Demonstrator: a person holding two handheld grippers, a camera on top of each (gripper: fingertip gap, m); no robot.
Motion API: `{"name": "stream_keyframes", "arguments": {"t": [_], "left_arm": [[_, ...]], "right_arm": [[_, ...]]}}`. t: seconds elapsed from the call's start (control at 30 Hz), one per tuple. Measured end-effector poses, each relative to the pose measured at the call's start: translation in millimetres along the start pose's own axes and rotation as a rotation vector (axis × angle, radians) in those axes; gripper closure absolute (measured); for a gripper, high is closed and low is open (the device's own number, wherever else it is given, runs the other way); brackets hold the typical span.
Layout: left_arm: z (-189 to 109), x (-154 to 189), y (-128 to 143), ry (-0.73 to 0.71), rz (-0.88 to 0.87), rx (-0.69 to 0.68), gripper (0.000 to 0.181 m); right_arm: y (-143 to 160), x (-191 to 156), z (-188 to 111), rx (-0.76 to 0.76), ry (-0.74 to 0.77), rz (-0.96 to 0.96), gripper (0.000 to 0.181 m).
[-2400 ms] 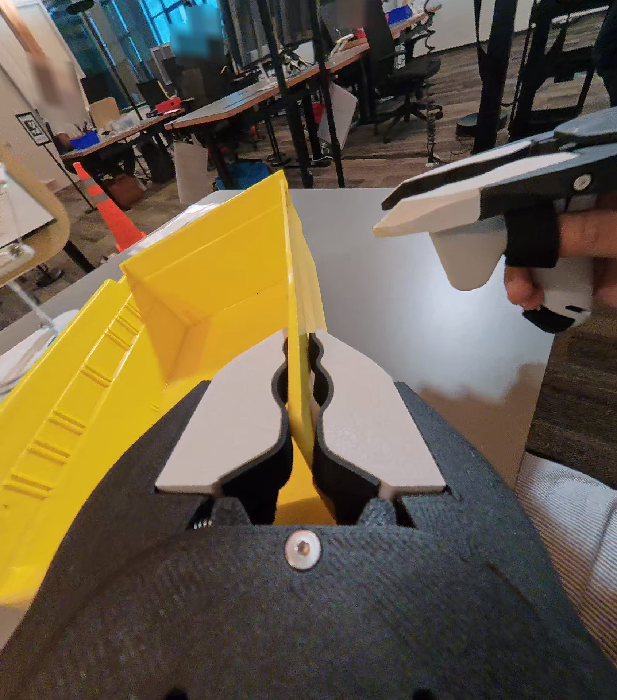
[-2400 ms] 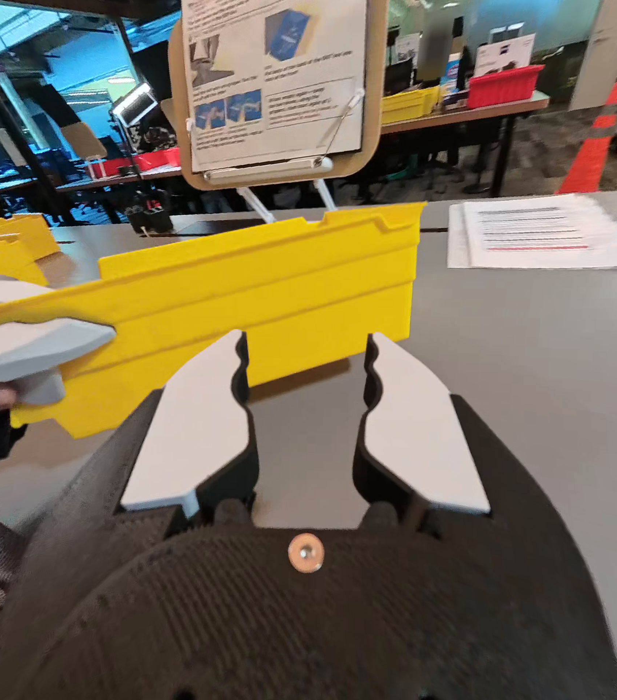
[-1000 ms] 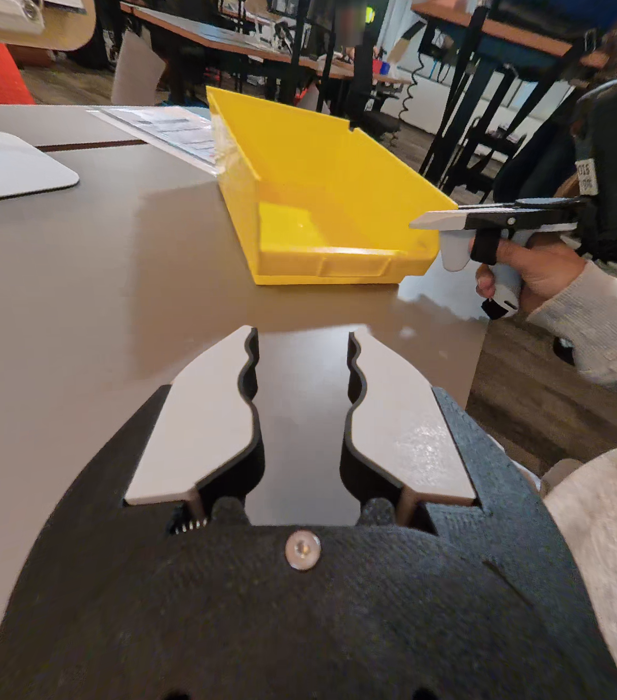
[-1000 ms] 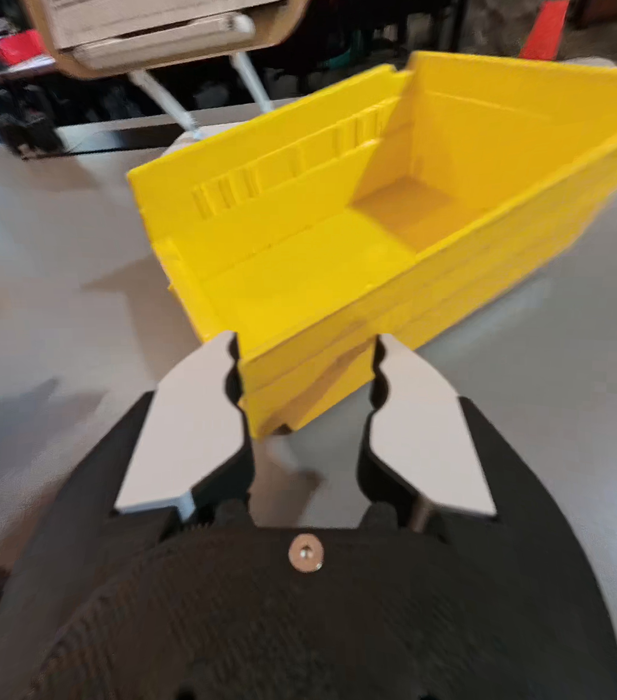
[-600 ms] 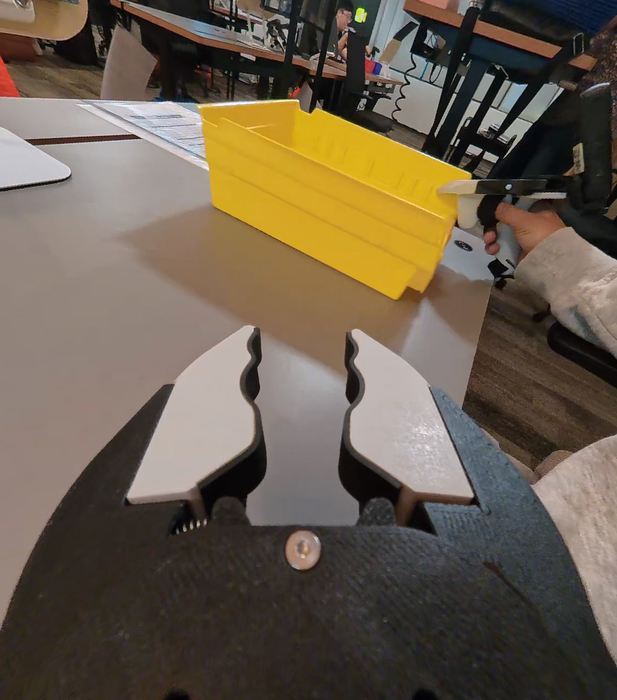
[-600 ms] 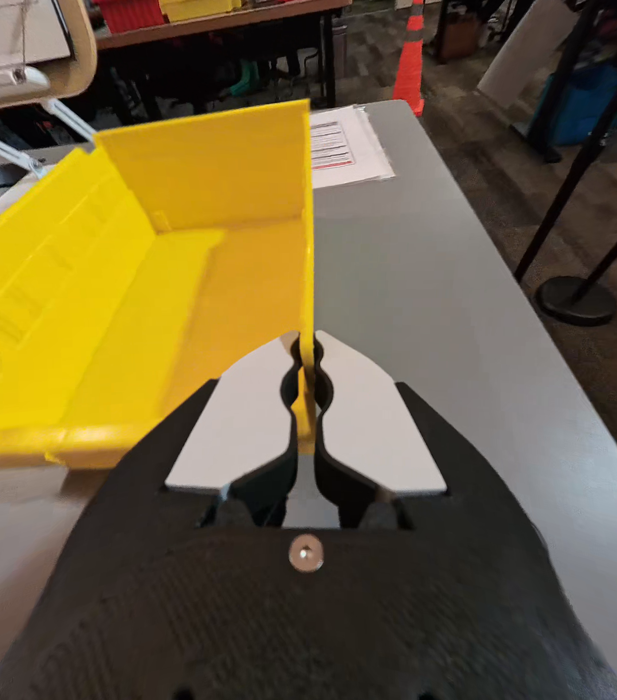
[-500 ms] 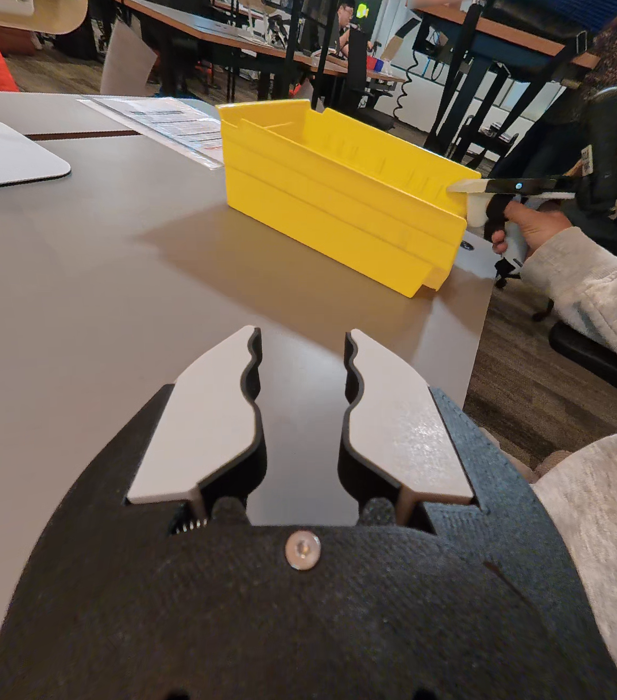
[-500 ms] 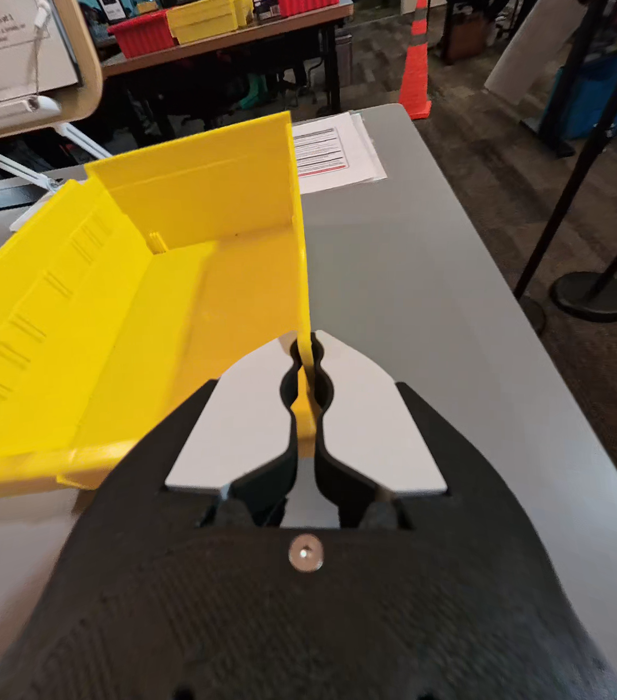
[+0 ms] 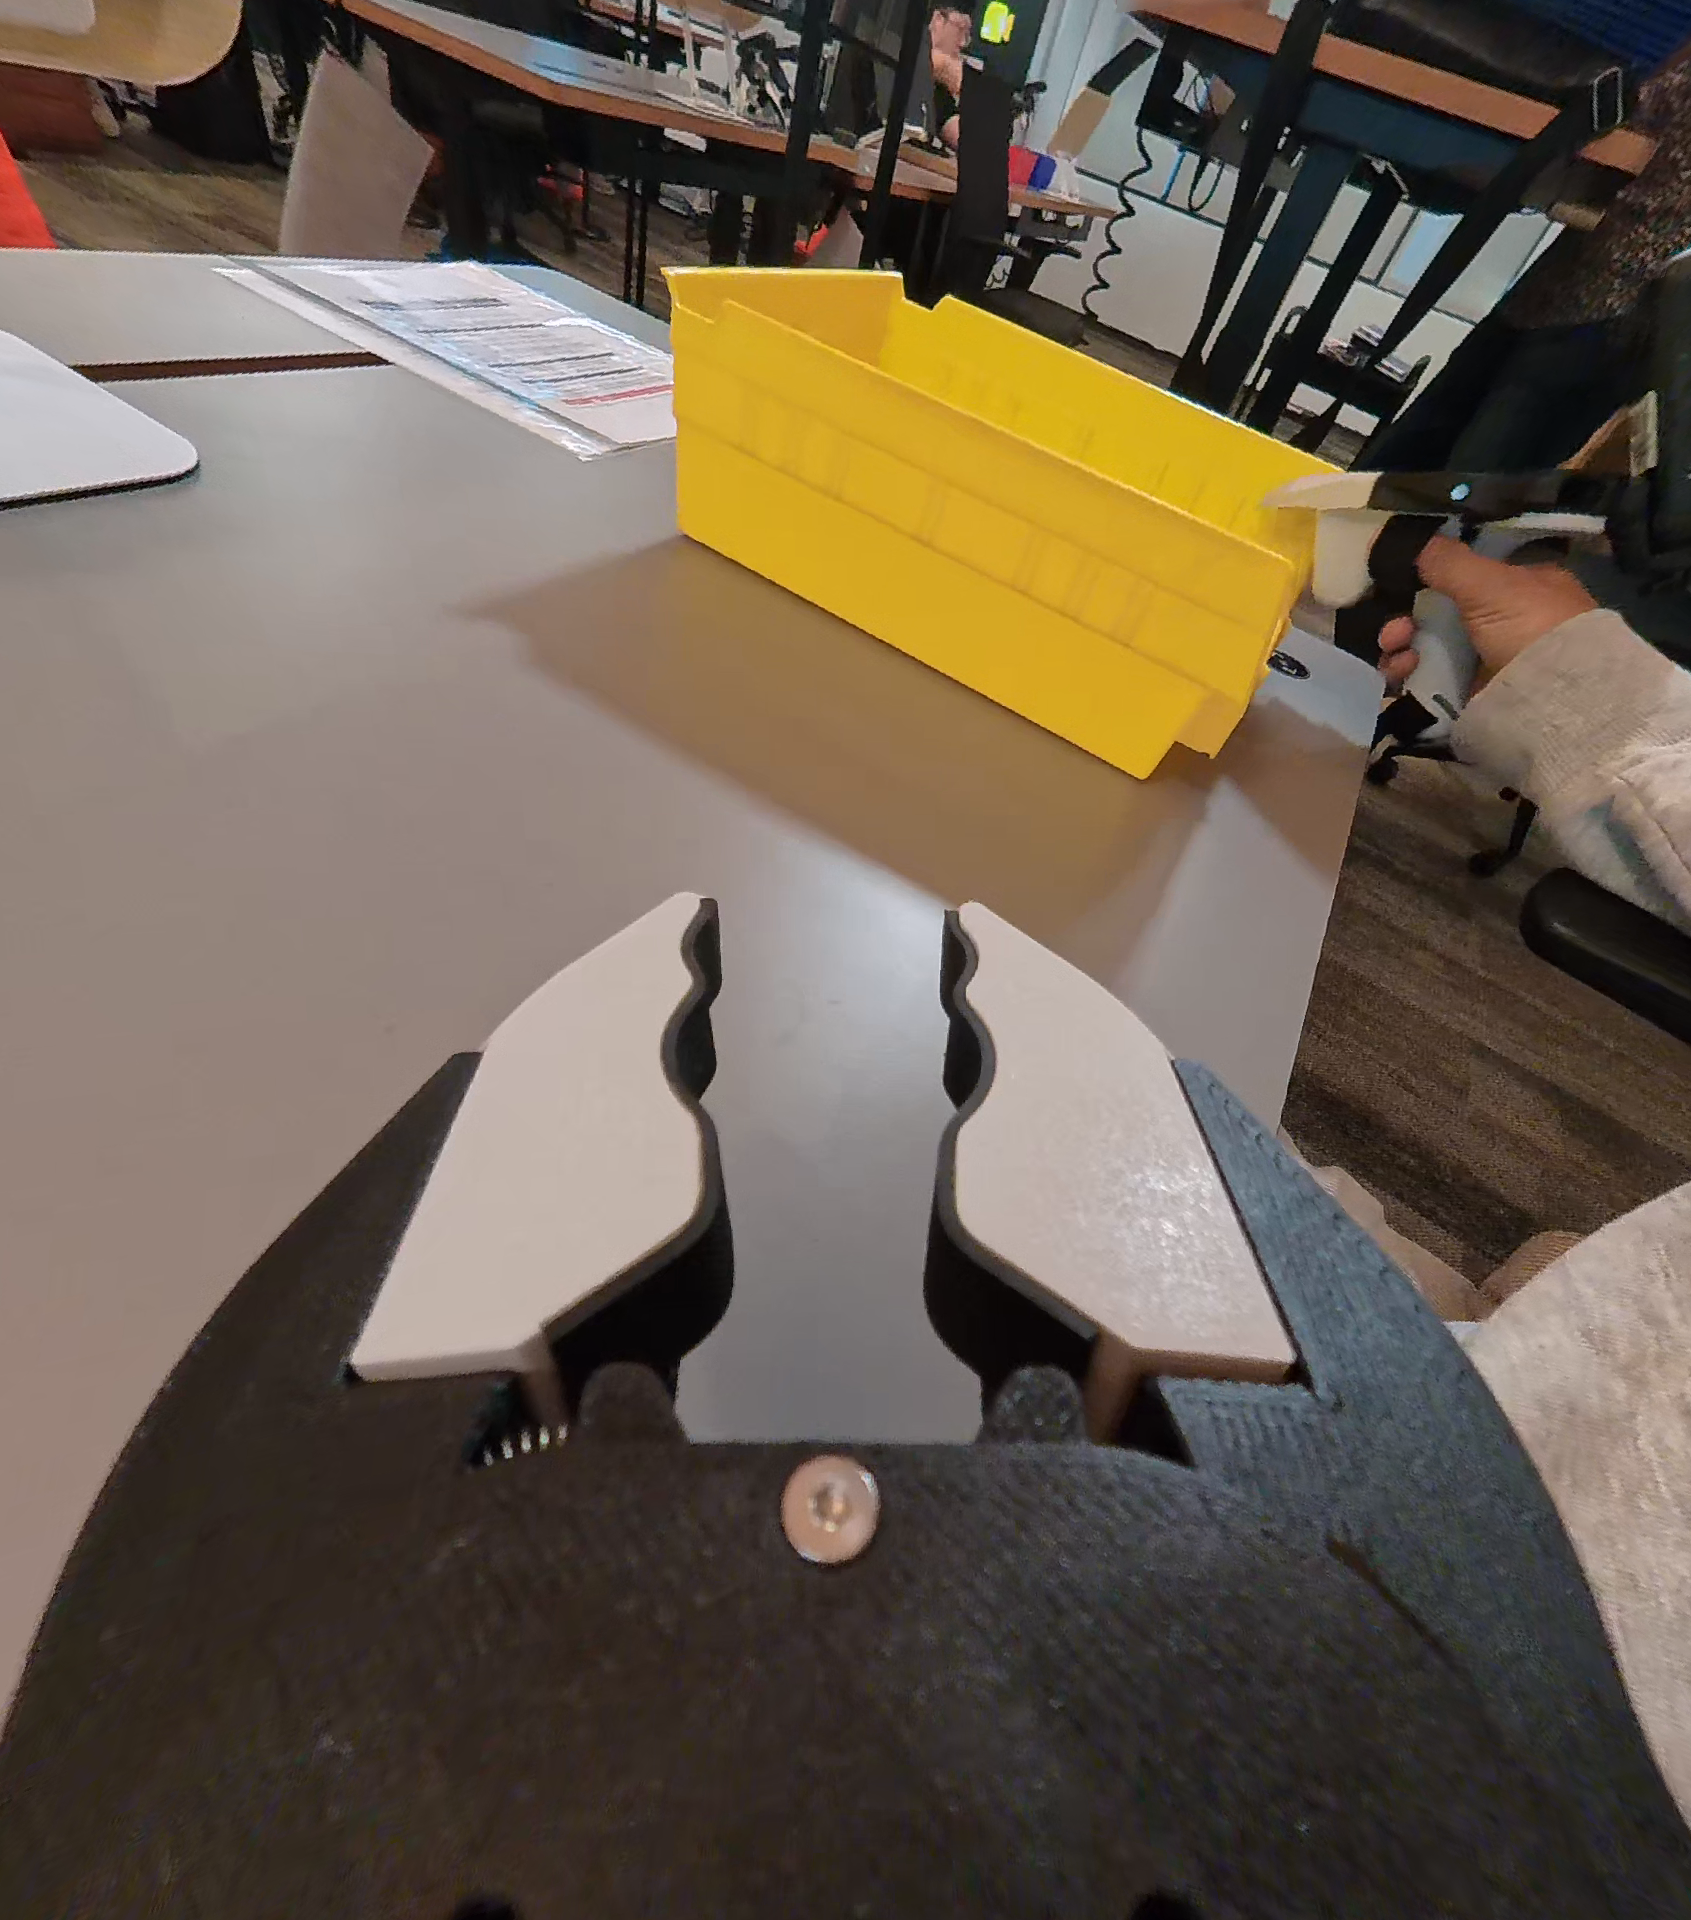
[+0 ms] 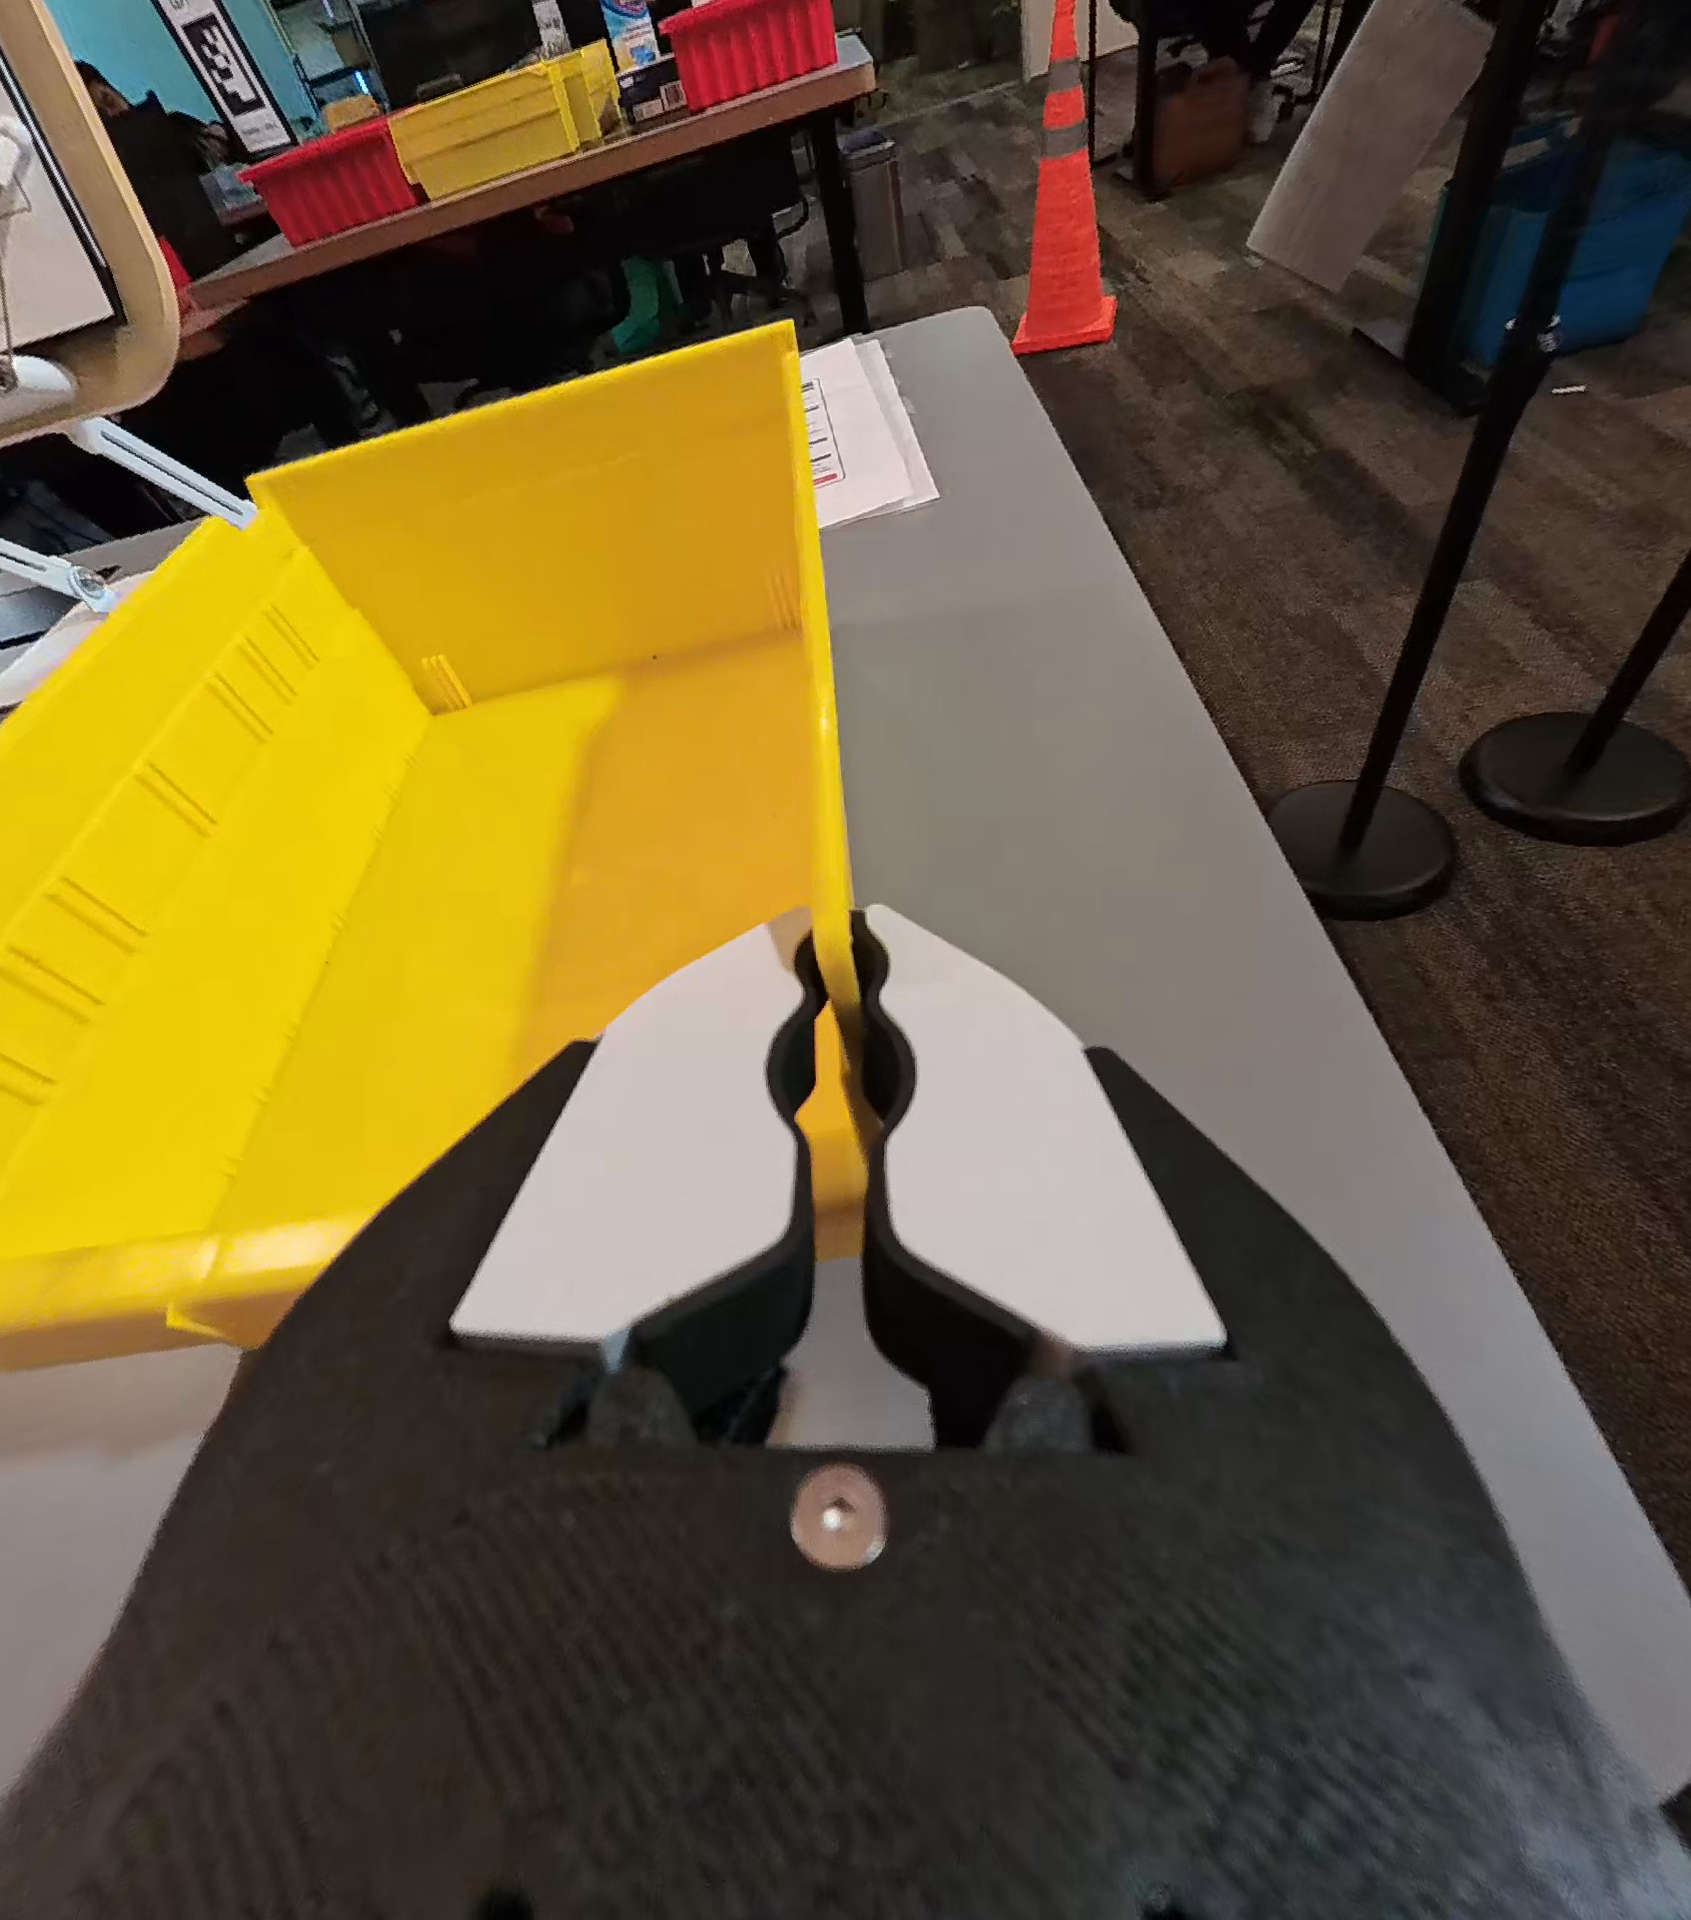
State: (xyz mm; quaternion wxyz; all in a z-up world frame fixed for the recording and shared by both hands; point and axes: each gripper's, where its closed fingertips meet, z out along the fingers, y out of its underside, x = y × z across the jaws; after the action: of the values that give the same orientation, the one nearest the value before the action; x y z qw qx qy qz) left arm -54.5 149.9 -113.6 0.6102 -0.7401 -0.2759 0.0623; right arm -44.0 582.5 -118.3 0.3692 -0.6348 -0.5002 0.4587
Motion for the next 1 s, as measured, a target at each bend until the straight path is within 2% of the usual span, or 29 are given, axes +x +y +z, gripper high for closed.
{"name": "stream_keyframes", "arguments": {"t": [0.03,0.1,0.13,0.23,0.33,0.4,0.5,0.57,0.63,0.7,0.77,0.83,0.9,0.93,1.0], "left_arm": [[-0.2,-0.1,-0.6,-0.001,0.001,0.003,0.140],[-1.3,-0.8,-2.7,-0.009,0.012,0.014,0.140],[-2.1,-2.4,-4.1,-0.021,0.022,0.019,0.140],[-10.9,-15.2,-14.4,-0.099,0.049,0.047,0.138],[-42.2,-48.8,-35.2,-0.297,0.114,0.075,0.130],[-87.8,-82.1,-51.8,-0.516,0.172,0.094,0.129],[-199.6,-136.3,-64.2,-0.980,0.254,0.076,0.127],[-278.1,-161.1,-52.5,-1.259,0.285,-0.040,0.121],[-336.5,-182.0,-23.1,-1.418,0.268,-0.236,0.112],[-369.9,-199.3,16.9,-1.452,0.169,-0.419,0.107],[-379.4,-211.2,44.7,-1.410,0.053,-0.426,0.114],[-379.6,-220.5,54.5,-1.370,0.000,-0.343,0.146],[-370.7,-225.5,60.4,-1.297,-0.026,-0.301,0.169],[-365.7,-226.1,56.7,-1.276,-0.018,-0.263,0.172],[-359.5,-227.3,55.7,-1.258,-0.002,-0.286,0.173]], "right_arm": [[-1.7,1.0,-1.2,0.006,0.011,0.005,0.176],[-14.7,5.7,-11.5,0.058,0.063,0.010,0.149],[-27.7,4.8,-21.4,0.118,0.085,0.003,0.141],[-78.1,-26.9,-62.8,0.387,0.065,-0.039,0.146],[-105.0,-90.9,-87.0,0.535,-0.059,-0.087,0.155],[-107.5,-146.1,-90.1,0.563,-0.197,-0.101,0.159],[-94.1,-233.4,-89.4,0.561,-0.470,-0.060,0.163],[-73.0,-281.7,-82.8,0.501,-0.652,0.003,0.164],[-42.0,-318.8,-70.7,0.382,-0.810,0.067,0.162],[-5.3,-341.6,-54.4,0.223,-0.905,0.102,0.162],[19.2,-354.3,-44.8,0.083,-0.973,0.192,0.160],[26.7,-361.1,-43.3,0.005,-1.040,0.308,0.158],[27.6,-362.4,-42.8,-0.033,-1.075,0.376,0.154],[27.5,-361.3,-42.5,-0.042,-1.077,0.383,0.153],[24.5,-356.0,-42.6,-0.029,-1.059,0.362,0.153]]}}
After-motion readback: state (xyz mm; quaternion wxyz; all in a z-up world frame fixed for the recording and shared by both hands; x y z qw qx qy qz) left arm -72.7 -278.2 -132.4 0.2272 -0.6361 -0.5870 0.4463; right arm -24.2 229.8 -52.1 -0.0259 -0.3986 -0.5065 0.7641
